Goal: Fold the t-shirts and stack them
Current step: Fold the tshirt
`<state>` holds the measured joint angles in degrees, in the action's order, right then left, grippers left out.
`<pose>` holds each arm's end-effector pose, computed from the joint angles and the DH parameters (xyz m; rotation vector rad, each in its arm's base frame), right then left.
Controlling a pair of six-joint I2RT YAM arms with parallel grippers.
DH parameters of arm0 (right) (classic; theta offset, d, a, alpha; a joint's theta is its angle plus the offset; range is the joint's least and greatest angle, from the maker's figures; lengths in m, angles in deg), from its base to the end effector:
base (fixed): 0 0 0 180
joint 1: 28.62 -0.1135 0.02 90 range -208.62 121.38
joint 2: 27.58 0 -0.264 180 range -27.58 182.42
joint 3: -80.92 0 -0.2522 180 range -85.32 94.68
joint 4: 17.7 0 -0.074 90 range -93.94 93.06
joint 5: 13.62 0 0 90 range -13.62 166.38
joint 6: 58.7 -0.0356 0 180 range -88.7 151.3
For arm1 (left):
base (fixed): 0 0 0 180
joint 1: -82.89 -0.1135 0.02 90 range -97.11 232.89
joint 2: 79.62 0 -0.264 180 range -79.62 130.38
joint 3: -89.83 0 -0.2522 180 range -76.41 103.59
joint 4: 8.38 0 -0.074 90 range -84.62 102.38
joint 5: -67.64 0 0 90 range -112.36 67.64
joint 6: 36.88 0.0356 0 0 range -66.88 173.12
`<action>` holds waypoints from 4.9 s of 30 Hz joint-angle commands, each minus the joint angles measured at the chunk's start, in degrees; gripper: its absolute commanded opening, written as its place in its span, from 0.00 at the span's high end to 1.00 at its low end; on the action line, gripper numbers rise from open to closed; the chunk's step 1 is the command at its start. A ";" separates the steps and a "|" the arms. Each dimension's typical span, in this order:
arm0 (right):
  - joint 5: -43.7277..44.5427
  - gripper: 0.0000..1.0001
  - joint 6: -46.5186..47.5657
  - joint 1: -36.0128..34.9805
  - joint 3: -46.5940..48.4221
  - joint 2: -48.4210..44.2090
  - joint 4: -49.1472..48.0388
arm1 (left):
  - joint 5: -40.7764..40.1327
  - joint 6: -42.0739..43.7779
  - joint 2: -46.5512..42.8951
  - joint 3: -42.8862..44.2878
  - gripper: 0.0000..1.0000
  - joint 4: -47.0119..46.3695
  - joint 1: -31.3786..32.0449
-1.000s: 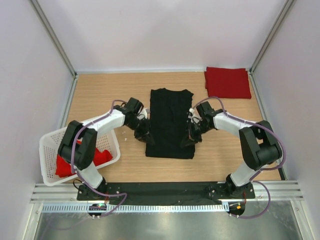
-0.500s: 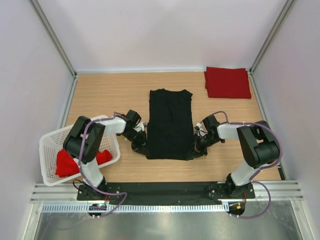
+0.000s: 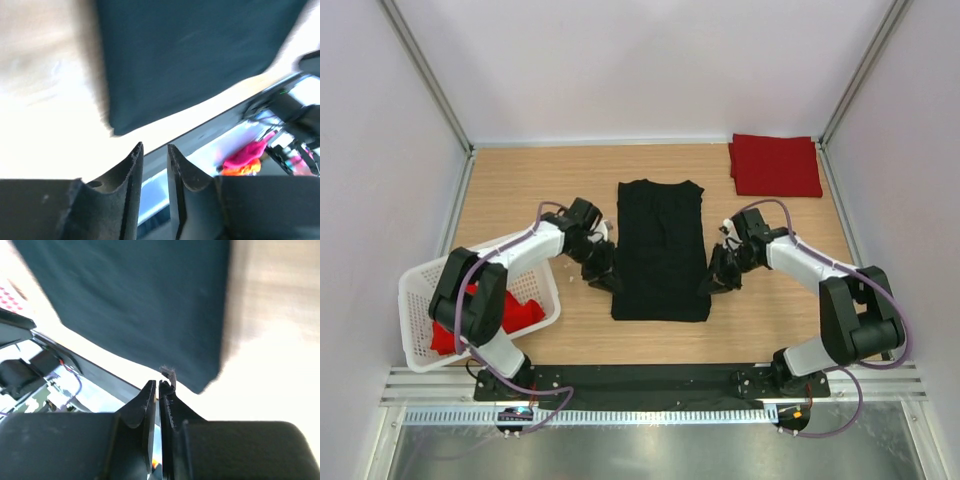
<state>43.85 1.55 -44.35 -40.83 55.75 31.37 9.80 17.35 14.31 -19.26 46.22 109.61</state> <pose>0.2318 0.0852 0.1687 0.2419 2.9517 0.9555 0.2528 -0.1485 0.1765 0.1385 -2.8998 0.8783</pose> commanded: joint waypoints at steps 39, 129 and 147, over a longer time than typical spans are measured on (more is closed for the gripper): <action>-13.25 0.90 -23.84 -7.21 21.51 38.30 -41.10 | 0.72 -3.34 17.52 10.45 0.71 -8.23 -0.70; -3.41 0.68 -6.55 -3.44 -3.55 1.38 -15.90 | -13.36 -0.27 -10.18 2.18 0.48 7.06 -3.25; -5.26 0.94 -13.12 -5.63 -18.90 -5.37 -21.59 | -4.66 -11.07 -8.24 -10.81 0.62 -3.39 2.11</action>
<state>37.73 -7.20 -49.70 -56.29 52.54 14.97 2.72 9.70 5.17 -27.50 46.26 110.89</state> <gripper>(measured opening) 0.076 0.393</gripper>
